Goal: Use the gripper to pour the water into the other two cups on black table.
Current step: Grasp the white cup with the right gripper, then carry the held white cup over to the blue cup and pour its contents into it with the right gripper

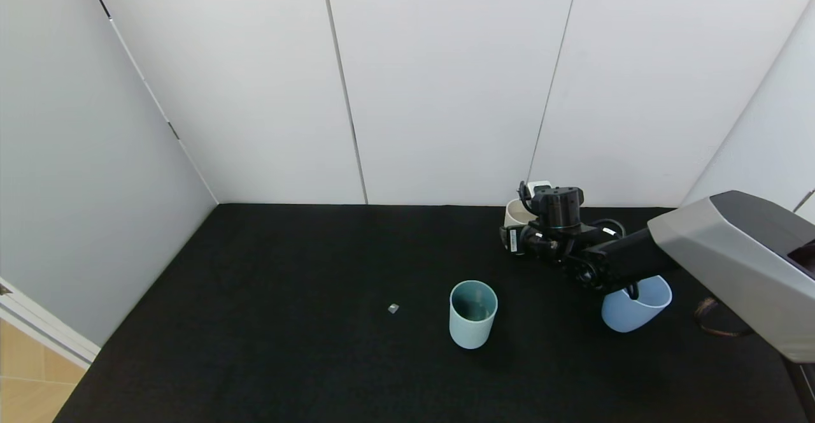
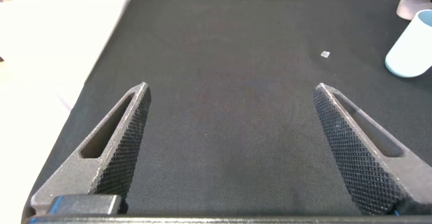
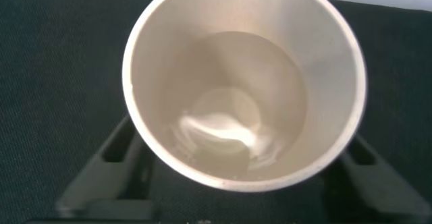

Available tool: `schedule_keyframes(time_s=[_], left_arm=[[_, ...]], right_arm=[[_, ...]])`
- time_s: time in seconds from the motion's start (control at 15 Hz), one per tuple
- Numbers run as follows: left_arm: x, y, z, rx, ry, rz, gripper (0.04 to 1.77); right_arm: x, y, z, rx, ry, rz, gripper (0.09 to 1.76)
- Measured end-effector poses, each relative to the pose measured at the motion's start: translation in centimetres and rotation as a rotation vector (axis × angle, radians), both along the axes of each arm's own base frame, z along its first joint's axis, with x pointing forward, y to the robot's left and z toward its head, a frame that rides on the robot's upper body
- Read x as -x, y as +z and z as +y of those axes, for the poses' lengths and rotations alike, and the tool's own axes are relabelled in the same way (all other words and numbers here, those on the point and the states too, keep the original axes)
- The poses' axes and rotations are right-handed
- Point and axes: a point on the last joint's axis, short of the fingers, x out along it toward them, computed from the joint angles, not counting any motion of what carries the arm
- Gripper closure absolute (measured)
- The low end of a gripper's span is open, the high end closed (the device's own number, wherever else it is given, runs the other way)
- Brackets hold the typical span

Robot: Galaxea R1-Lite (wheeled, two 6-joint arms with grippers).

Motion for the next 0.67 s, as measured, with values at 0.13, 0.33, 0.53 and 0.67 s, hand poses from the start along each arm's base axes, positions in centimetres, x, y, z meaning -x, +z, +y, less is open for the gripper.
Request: schedule_keyframes(time_s=[0.13, 0.33, 0.53, 0.67], left_arm=[[0.0, 0.0, 0.0, 0.0, 0.0, 0.0, 0.09], [0.0, 0.0, 0.0, 0.0, 0.0, 0.0, 0.09], [0.0, 0.0, 0.0, 0.0, 0.0, 0.0, 0.09], [0.0, 0.0, 0.0, 0.0, 0.0, 0.0, 0.09]], right_arm=[[0.0, 0.1, 0.1, -0.001, 0.001, -0.001, 0.58], [0.1, 0.4, 0.1, -0.003, 0.002, -0.007, 0.6], [0.4, 1.5, 0.0, -0.001, 0.004, -0.005, 0.6], [0.7, 3.0, -0.1, -0.005, 0.003, -0.014, 0.6]])
